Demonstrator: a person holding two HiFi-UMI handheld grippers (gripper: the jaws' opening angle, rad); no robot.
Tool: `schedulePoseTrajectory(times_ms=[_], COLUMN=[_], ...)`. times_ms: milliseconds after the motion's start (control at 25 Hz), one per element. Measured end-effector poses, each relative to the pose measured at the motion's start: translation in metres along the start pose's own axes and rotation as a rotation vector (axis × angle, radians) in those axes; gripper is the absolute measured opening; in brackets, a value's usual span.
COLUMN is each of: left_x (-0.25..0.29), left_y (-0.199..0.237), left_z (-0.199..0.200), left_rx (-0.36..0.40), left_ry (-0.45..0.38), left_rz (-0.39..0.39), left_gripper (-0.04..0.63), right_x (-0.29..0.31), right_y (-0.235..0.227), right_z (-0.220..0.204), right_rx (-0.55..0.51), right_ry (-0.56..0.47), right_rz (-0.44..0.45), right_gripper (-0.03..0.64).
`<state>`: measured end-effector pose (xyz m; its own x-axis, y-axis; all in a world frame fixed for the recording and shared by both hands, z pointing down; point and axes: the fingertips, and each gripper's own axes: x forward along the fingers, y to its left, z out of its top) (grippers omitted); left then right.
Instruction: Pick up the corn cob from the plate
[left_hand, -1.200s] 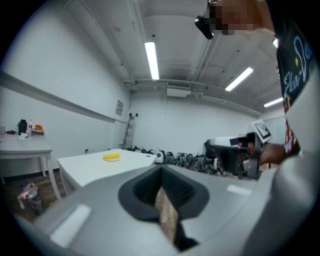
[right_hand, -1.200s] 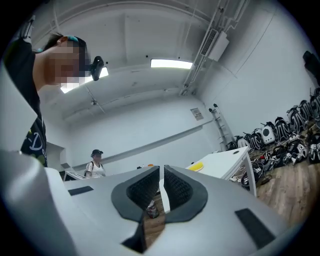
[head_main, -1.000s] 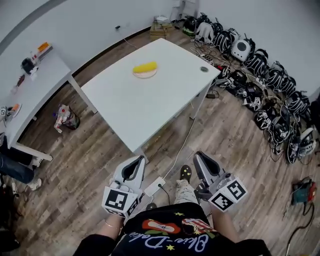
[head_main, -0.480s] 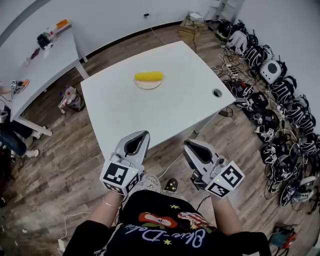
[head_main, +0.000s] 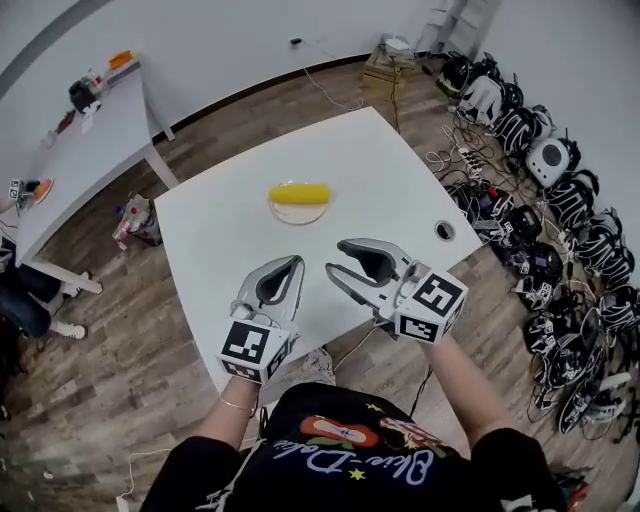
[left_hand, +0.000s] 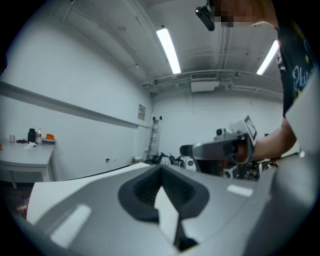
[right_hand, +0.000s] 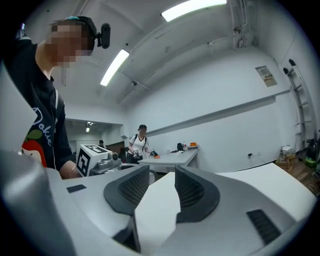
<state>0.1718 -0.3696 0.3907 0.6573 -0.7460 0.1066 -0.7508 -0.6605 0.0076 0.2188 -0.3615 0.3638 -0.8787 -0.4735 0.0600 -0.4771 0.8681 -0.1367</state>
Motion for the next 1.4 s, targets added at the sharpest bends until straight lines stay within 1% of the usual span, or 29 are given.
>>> schedulePoseTrajectory(times_ms=[80,160,280,320,440,480,600,720,840,920,1000,1120,1200,1240,1280,1320,1400], left_x=[0.024,0.043,0.061,0.065,0.079,0.084,0.091,0.09,0.086,0.083,0.081,0.077,0.073,0.071,0.069,0.066,0.062], left_y=[0.015,0.032,0.066,0.077,0.099,0.104,0.116,0.125,0.135,0.139,0.142,0.146,0.147,0.147,0.147,0.147,0.148], left_z=[-0.003,-0.007,-0.011,-0.013,-0.025,-0.031,-0.048,-0.057,-0.066,-0.071,-0.074,-0.079,-0.081,-0.081,-0.082,-0.083,-0.084], left_rx=[-0.03,-0.075,-0.183,-0.189,-0.142,-0.143,-0.177,-0.208,-0.252,-0.267,-0.284,-0.327,-0.326,-0.324,-0.328,-0.332,-0.327], left_ry=[0.007,0.012,-0.002,-0.004,0.022,0.032,0.057,0.058,0.06,0.065,0.07,0.082,0.086,0.087,0.086,0.085,0.087], left_rz=[0.001,0.006,0.005,0.007,0.003,-0.006,-0.018,-0.006,0.009,0.019,0.021,0.026,0.04,0.046,0.051,0.057,0.075], left_gripper=[-0.002,-0.002,-0.002,-0.002,-0.002,-0.002,-0.002,-0.002,-0.002,-0.002,-0.002,-0.002,-0.002,-0.002,-0.002,-0.002,-0.002], right_x=[0.025,0.056,0.109,0.125,0.163,0.172,0.194,0.203,0.208,0.209,0.209,0.21,0.209,0.208,0.208,0.207,0.204], right_y=[-0.041,-0.078,-0.122,-0.135,-0.174,-0.184,-0.201,-0.209,-0.219,-0.224,-0.227,-0.229,-0.229,-0.229,-0.229,-0.228,-0.223], right_z=[-0.004,-0.015,-0.04,-0.05,-0.085,-0.097,-0.131,-0.16,-0.177,-0.187,-0.194,-0.196,-0.196,-0.193,-0.186,-0.176,-0.147], right_rx=[-0.032,-0.096,-0.189,-0.207,-0.235,-0.238,-0.241,-0.281,-0.292,-0.303,-0.289,-0.234,-0.214,-0.186,-0.139,-0.08,0.025], right_ry=[0.062,0.152,0.312,0.364,0.536,0.594,0.74,0.878,0.967,1.018,1.047,1.053,1.057,1.033,0.979,0.9,0.71], right_rz=[0.013,0.038,0.078,0.087,0.11,0.122,0.171,0.207,0.201,0.203,0.21,0.206,0.182,0.155,0.12,0.083,0.022], right_gripper=[0.141,0.156,0.231,0.242,0.247,0.247,0.247,0.252,0.253,0.253,0.253,0.253,0.252,0.252,0.252,0.252,0.252])
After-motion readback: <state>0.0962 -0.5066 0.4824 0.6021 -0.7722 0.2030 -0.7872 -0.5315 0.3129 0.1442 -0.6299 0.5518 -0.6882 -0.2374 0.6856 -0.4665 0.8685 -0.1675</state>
